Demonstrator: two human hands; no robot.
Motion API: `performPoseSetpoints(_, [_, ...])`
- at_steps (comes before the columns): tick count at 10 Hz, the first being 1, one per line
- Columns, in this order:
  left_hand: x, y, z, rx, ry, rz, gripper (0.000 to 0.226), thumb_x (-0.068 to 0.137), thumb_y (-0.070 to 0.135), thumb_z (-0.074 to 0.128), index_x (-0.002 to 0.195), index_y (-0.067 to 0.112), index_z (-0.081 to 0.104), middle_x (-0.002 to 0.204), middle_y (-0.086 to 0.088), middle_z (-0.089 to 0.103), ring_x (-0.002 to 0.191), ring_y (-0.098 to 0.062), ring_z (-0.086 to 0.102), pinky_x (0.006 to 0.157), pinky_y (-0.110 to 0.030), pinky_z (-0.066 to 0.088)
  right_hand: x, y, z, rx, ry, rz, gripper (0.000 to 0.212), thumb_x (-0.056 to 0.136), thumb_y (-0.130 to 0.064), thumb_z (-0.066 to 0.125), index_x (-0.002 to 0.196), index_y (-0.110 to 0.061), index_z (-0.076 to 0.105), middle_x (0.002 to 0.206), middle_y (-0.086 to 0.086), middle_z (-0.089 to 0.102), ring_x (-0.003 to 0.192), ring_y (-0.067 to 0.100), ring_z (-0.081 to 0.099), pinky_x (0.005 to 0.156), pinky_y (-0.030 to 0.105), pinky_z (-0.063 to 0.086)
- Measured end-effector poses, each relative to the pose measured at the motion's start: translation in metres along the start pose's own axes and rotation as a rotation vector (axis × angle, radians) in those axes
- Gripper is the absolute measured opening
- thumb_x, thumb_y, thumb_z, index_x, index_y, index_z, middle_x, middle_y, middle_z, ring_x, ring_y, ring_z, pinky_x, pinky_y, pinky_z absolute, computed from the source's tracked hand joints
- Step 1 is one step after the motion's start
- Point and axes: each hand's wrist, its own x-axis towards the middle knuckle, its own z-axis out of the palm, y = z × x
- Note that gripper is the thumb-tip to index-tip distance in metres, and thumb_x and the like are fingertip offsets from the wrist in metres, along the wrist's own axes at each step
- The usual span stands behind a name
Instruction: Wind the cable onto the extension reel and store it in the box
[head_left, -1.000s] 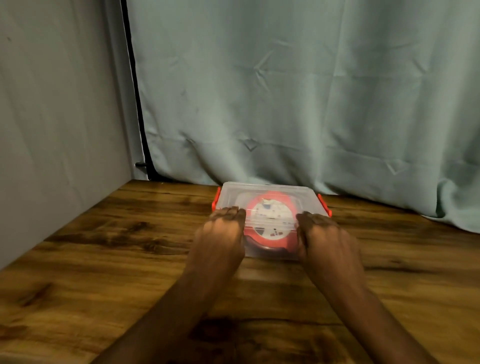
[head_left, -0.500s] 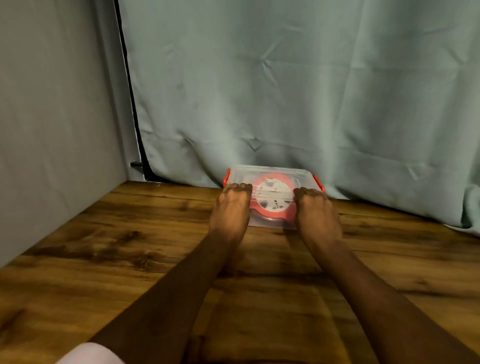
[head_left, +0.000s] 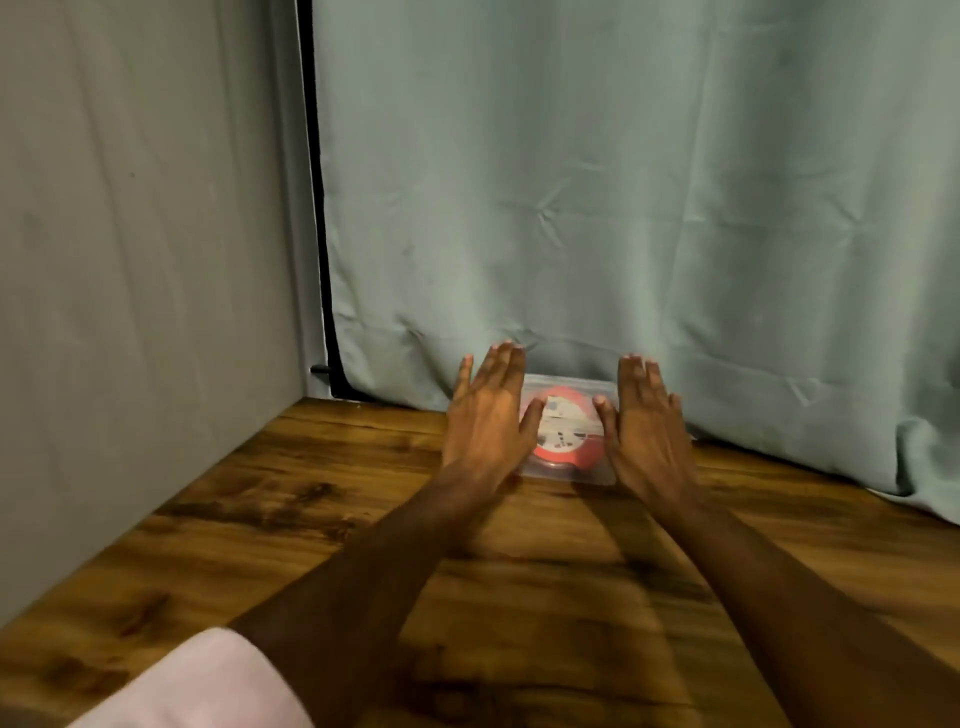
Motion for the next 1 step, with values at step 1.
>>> performPoseSetpoints(1, [0.0065, 0.0031, -0.0486, -0.002, 0.192, -0.057, 0.065, 0.104, 0.046, 0.032, 0.157, 0.01, 0.024, 0.165, -0.008, 0.023, 0.155, -0.018, 0.017, 0.127, -0.045, 0.011, -0.0025, -0.0166, -0.0502, 0.03, 0.283, -0.091, 0.064, 0.112, -0.04, 0.026, 0.166, -0.012, 0.007, 0.174, 0.006, 0.002, 0.161, 0.021, -0.002, 0.129, 0.051, 0.006])
